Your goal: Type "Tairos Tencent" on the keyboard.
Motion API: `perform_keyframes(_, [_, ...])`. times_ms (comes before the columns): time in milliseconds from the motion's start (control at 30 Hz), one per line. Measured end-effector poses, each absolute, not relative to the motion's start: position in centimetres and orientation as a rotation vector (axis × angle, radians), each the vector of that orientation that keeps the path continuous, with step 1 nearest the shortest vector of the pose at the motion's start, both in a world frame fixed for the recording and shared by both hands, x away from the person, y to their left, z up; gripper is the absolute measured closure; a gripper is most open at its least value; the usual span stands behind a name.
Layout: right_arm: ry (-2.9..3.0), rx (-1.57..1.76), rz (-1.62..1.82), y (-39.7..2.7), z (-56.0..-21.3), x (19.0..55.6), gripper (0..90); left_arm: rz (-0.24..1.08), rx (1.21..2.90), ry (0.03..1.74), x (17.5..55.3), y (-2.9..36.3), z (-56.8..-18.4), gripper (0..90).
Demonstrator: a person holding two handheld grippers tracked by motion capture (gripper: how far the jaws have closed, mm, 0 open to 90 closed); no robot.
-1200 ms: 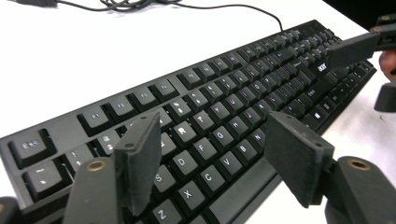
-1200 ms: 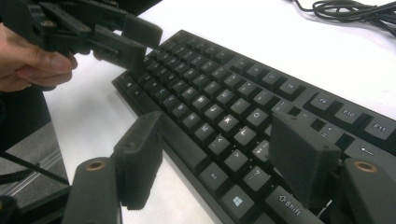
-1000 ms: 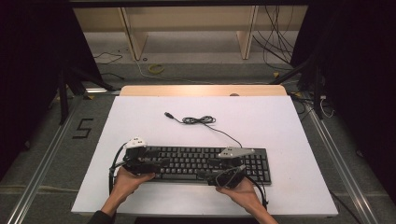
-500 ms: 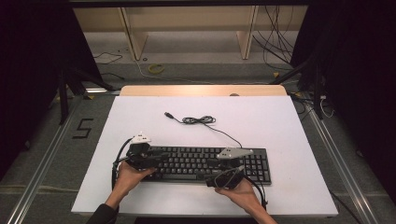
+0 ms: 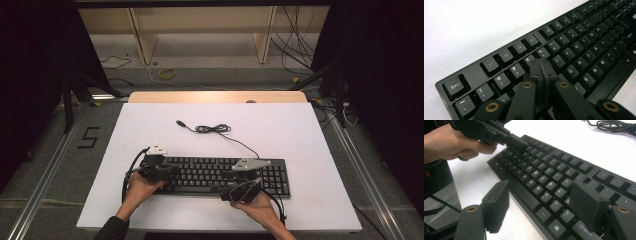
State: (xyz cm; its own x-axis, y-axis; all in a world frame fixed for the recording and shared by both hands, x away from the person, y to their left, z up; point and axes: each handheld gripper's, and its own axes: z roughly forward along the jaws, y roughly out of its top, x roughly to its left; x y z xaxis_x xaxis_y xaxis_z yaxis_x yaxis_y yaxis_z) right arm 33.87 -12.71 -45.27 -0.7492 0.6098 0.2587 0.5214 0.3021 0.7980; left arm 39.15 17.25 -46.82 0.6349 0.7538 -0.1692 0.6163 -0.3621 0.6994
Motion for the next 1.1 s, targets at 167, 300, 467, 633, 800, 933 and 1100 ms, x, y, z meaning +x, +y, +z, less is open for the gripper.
perform_keyframes(167, [2.461,1.071,1.45,-12.7,-45.3,33.9,33.1,0.229,2.111,1.084,39.3,17.2,-47.2,89.0])
perform_keyframes(300, [2.461,1.072,1.45,-12.7,-45.3,33.9,33.1,0.235,2.133,1.077,39.3,17.1,-47.4,89.1])
perform_keyframes(467, [2.464,1.069,1.449,-12.6,-45.4,33.8,33.1,0.225,2.111,1.075,39.3,17.0,-47.6,89.2])
perform_keyframes(633, [2.468,1.07,1.447,-12.5,-45.4,33.8,33.3,0.225,2.103,1.081,39.2,17.1,-47.4,88.8])
perform_keyframes(800, [2.47,1.066,1.438,-12.0,-45.4,34.1,35.2,0.213,2.05,1.072,38.9,17.4,-46.6,80.9])
perform_keyframes(933, [2.478,1.051,1.422,-11.4,-45.5,34.3,39.7,0.2,2.014,1.061,38.6,17.8,-46.1,73.4])
perform_keyframes(1100, [2.488,1.041,1.387,-10.6,-45.7,34.6,51.6,0.191,1.983,1.065,38.2,18.1,-45.8,62.7])
